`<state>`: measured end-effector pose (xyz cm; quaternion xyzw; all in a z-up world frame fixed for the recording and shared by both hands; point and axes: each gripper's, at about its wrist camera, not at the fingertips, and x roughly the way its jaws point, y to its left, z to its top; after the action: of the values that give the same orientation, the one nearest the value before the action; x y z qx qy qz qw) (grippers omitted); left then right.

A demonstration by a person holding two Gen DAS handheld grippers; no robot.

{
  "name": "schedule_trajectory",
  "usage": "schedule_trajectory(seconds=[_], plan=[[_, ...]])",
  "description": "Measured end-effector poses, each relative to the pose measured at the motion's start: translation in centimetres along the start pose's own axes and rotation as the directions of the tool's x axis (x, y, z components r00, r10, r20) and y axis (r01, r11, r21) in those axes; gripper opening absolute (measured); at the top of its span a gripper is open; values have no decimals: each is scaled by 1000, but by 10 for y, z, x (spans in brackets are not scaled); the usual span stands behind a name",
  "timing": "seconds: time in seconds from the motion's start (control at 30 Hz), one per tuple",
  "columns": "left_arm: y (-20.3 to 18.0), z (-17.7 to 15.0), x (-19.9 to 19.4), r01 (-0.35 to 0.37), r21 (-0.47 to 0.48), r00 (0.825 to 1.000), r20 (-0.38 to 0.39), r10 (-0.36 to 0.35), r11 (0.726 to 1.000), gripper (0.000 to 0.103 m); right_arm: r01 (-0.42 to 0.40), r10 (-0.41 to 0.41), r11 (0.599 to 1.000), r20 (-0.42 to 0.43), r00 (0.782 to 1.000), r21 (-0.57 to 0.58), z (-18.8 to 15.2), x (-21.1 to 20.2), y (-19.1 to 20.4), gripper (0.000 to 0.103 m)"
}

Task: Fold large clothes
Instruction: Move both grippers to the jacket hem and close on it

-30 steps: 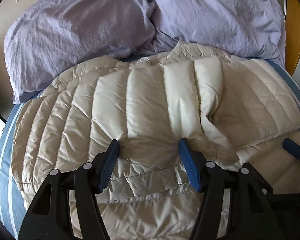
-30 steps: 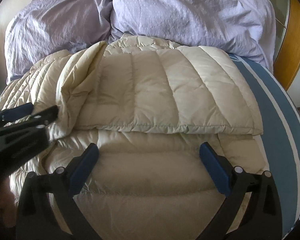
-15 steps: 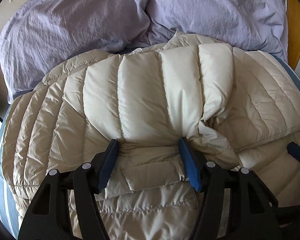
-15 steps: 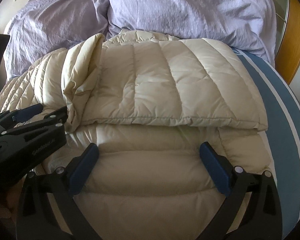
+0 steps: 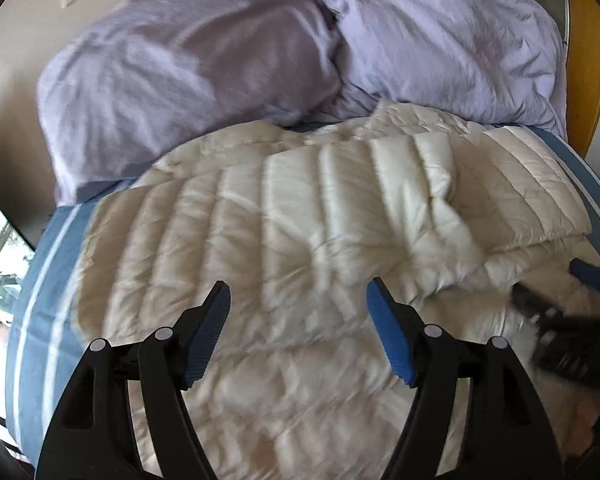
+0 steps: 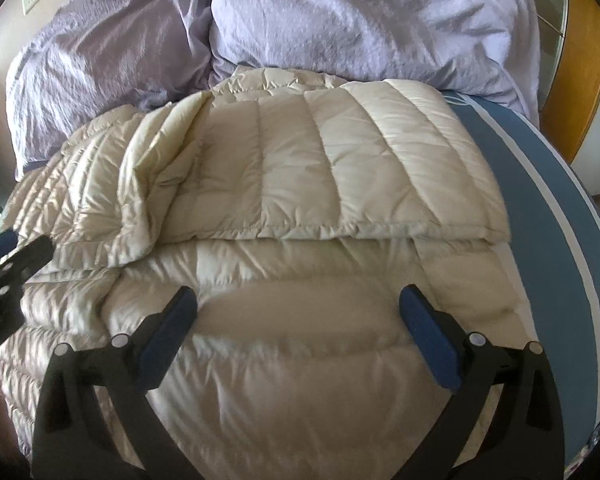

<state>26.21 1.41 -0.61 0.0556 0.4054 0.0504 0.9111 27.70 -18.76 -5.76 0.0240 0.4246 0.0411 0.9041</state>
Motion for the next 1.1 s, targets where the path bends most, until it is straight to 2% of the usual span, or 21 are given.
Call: schedule_trajectory(seconds=[0.3,0.53,0.7,0.83,0.93,1.1], plan=[[78,-57,-40,-31,-106,999,-17,30,994,72,1,-1,1000,-1,1000,11,-30,-43,-25,101],[140,-109,-64,-72,-191,997,-53,62,979,72,44,-44,999,3,999,-10,-64,-77,-61,101],[168,-137,-75,-48,-231,997,-75,32,972,72,51,-51,999,-15,999,2,-89,-95,-96,101],[177,-158,-85,15,-240,996,-83,-36,971,71,25,-25,1000,-41,999,1,-108,-103,-120,100],[177,-167,-87,44,-233,994,-90,-67,971,71,27,-27,1000,-55,998,-12,-117,-105,-131,94],[171,-175,-86,83,-233,987,-115,-112,969,62,-8,8,1000,-94,996,-2,-125,-100,-141,83]])
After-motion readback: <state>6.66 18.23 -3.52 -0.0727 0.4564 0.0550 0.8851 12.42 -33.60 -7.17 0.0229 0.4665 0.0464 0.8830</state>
